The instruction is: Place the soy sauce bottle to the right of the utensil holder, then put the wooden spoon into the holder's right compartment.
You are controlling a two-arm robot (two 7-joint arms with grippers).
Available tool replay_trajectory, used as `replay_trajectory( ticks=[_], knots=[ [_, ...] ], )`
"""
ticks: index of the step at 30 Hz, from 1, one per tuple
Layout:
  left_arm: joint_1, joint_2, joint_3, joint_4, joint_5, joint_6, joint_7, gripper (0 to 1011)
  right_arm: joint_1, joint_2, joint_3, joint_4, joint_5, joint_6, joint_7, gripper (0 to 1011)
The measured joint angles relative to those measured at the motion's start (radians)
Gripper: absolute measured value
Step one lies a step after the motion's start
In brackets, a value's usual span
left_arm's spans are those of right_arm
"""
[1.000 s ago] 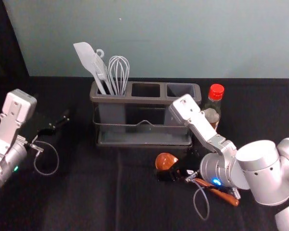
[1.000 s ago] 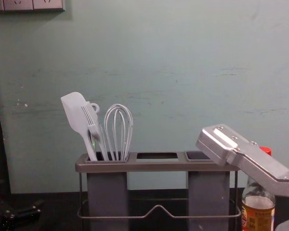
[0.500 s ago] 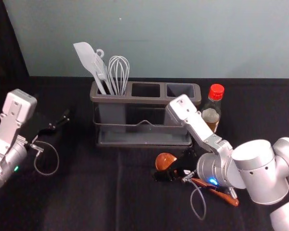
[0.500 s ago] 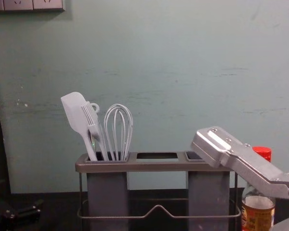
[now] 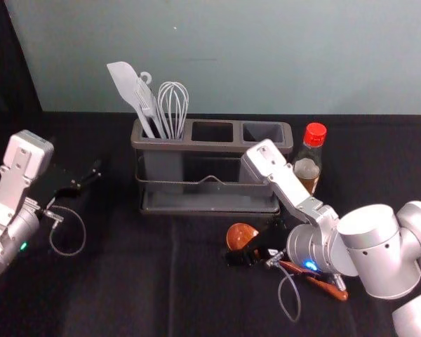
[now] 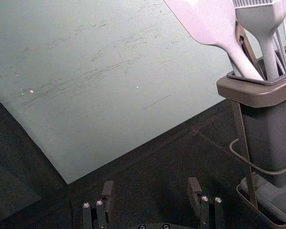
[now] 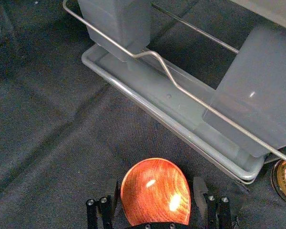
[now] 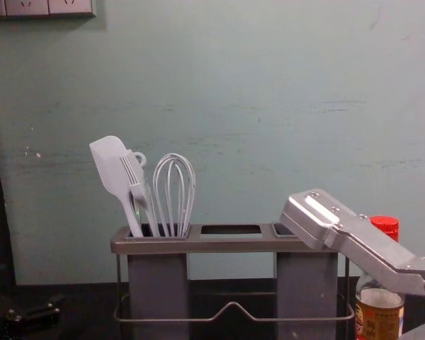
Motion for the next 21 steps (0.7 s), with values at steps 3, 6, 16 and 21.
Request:
replay_trajectory(
  ticks=[3, 6, 16, 21],
  knots=[
    [0.000, 0.000, 0.000, 0.000, 0.000, 0.000, 0.000, 1000, -0.003, -0.001, 0.004, -0.003, -0.007, 0.001, 0.005, 1002],
    [0.000, 0.000, 0.000, 0.000, 0.000, 0.000, 0.000, 1000, -0.004, -0.002, 0.006, -0.004, -0.012, 0.001, 0.010, 1002],
    [0.000, 0.000, 0.000, 0.000, 0.000, 0.000, 0.000, 1000, -0.008, -0.008, 0.009, -0.004, -0.035, 0.003, 0.027, 1002],
    [0.000, 0.000, 0.000, 0.000, 0.000, 0.000, 0.000, 1000, -0.009, -0.011, 0.011, -0.002, -0.045, 0.002, 0.033, 979]
  ],
)
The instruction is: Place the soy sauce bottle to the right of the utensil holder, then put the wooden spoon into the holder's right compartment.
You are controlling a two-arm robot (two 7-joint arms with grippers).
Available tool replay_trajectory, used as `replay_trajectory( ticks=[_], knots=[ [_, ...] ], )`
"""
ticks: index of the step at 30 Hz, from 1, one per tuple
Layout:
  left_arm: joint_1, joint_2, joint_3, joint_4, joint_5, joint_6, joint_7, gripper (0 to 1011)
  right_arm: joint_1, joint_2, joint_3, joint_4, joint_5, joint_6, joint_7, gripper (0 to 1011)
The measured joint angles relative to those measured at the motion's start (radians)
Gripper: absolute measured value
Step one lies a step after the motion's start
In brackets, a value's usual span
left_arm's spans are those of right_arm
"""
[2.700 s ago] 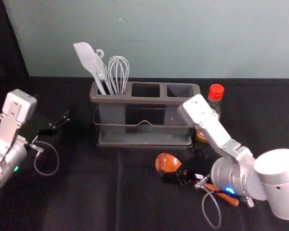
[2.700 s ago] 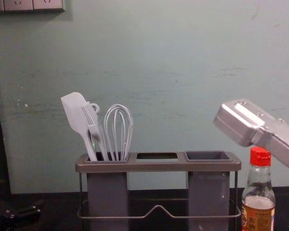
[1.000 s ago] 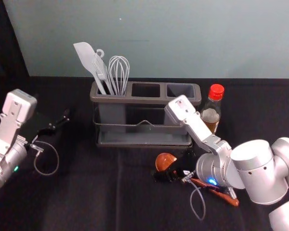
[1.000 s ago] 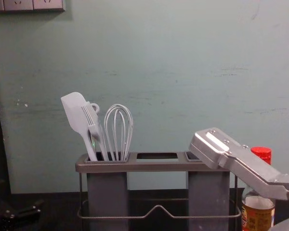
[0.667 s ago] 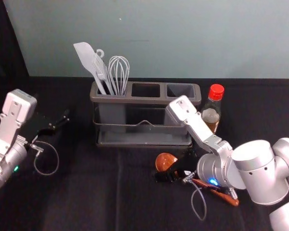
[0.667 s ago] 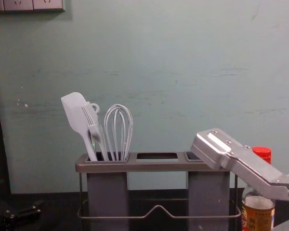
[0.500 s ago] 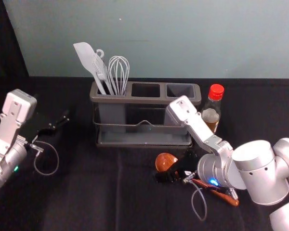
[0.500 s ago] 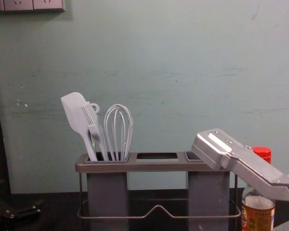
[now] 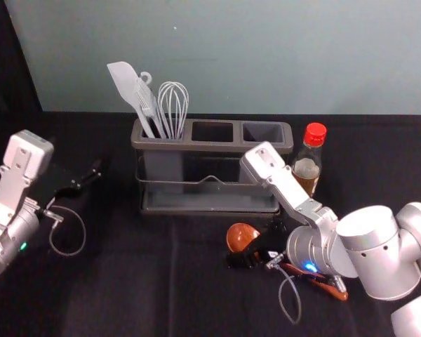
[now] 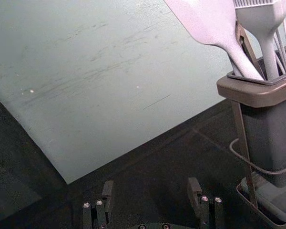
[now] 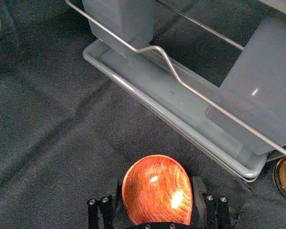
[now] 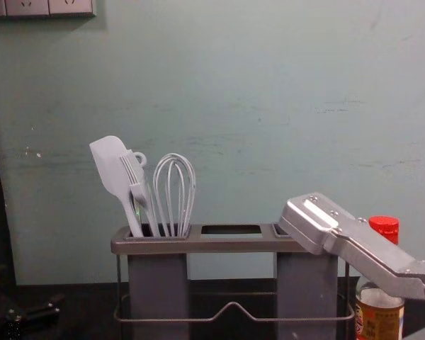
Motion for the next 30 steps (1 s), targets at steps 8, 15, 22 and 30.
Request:
replay_trajectory(
  ticks=[8, 15, 22, 30],
  knots=[
    [0.000, 0.000, 0.000, 0.000, 0.000, 0.000, 0.000, 1000, -0.009, -0.006, 0.009, -0.005, -0.015, 0.002, 0.007, 842],
    [0.000, 0.000, 0.000, 0.000, 0.000, 0.000, 0.000, 1000, -0.044, -0.004, 0.032, -0.059, -0.022, 0.001, 0.011, 842],
    [0.000, 0.000, 0.000, 0.000, 0.000, 0.000, 0.000, 1000, -0.118, 0.005, 0.073, -0.162, -0.021, -0.039, 0.005, 842],
    [0.000, 0.000, 0.000, 0.000, 0.000, 0.000, 0.000, 1000, -0.220, 0.016, 0.125, -0.308, -0.015, -0.148, -0.032, 841]
  ],
)
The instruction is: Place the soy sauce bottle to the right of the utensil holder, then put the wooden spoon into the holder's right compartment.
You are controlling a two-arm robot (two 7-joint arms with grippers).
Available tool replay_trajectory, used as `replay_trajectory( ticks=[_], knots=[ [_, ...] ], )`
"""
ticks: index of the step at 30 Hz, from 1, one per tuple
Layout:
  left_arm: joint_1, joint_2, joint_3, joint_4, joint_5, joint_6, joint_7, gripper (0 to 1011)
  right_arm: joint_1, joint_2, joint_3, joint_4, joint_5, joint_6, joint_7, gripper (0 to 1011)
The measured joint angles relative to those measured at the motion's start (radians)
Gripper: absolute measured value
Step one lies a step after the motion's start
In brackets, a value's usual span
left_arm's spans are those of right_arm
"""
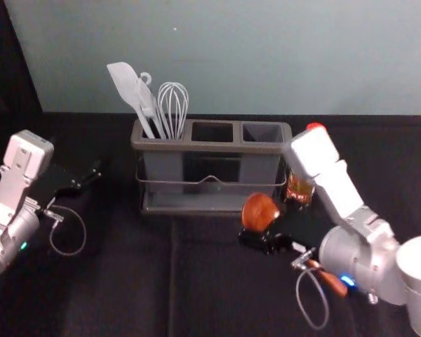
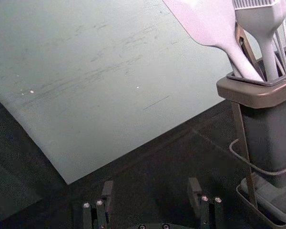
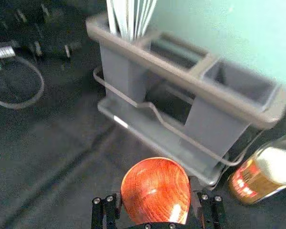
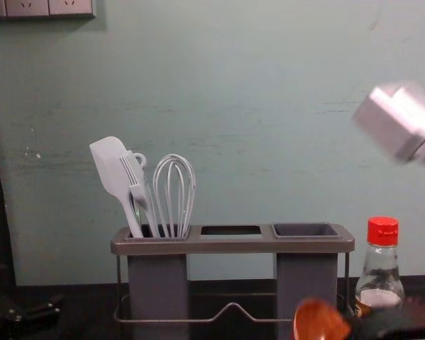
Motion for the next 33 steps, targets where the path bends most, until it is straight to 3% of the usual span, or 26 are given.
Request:
replay_trajectory(
  ticks=[10, 14, 21, 26, 33],
  knots=[
    [0.000, 0.000, 0.000, 0.000, 0.000, 0.000, 0.000, 1000, -0.117, -0.019, 0.083, -0.108, 0.056, -0.205, -0.080, 842],
    [0.000, 0.000, 0.000, 0.000, 0.000, 0.000, 0.000, 1000, -0.161, -0.031, 0.115, -0.132, 0.099, -0.314, -0.101, 842],
    [0.000, 0.000, 0.000, 0.000, 0.000, 0.000, 0.000, 1000, -0.214, -0.046, 0.160, -0.152, 0.177, -0.452, -0.113, 842],
    [0.000, 0.000, 0.000, 0.000, 0.000, 0.000, 0.000, 1001, -0.225, -0.046, 0.173, -0.157, 0.214, -0.478, -0.113, 842],
    [0.000, 0.000, 0.000, 0.000, 0.000, 0.000, 0.000, 1000, -0.225, -0.045, 0.174, -0.157, 0.217, -0.477, -0.116, 842]
  ],
)
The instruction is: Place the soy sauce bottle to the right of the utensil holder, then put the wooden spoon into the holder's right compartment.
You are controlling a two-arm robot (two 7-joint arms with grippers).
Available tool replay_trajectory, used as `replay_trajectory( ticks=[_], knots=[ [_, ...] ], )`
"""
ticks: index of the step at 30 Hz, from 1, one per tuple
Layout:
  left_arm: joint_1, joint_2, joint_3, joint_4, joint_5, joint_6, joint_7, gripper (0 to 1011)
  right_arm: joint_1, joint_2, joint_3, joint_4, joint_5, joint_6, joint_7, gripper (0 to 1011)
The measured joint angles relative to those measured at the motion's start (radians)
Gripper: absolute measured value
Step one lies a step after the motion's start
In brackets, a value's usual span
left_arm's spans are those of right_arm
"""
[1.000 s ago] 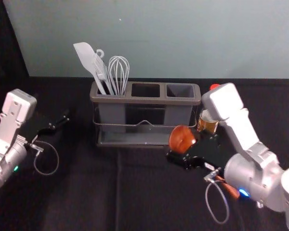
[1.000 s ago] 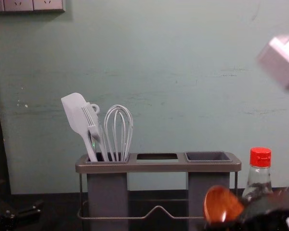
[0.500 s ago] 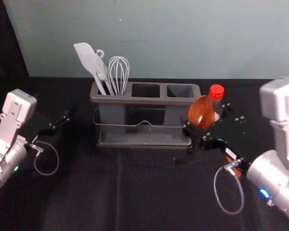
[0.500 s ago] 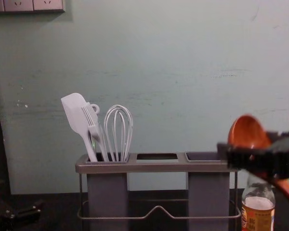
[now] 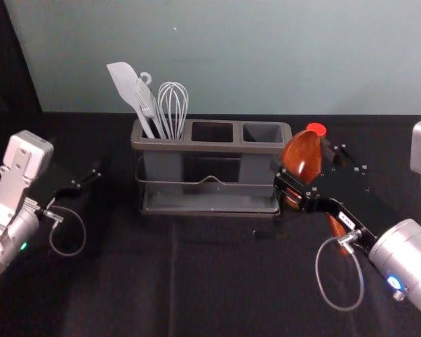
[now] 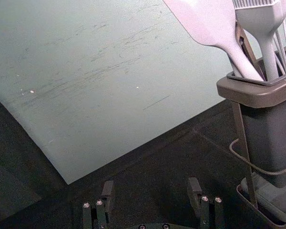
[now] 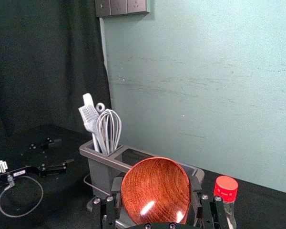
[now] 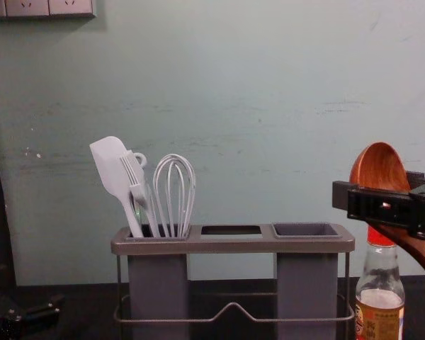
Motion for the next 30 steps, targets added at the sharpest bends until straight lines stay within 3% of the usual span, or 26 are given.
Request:
replay_trajectory(
  ticks=[21, 30],
  knots=[
    [0.000, 0.000, 0.000, 0.000, 0.000, 0.000, 0.000, 1000, 0.001, 0.000, -0.002, 0.000, -0.002, 0.002, 0.001, 842],
    [0.000, 0.000, 0.000, 0.000, 0.000, 0.000, 0.000, 1000, 0.081, -0.013, -0.052, 0.004, 0.016, 0.024, -0.015, 841]
  ],
)
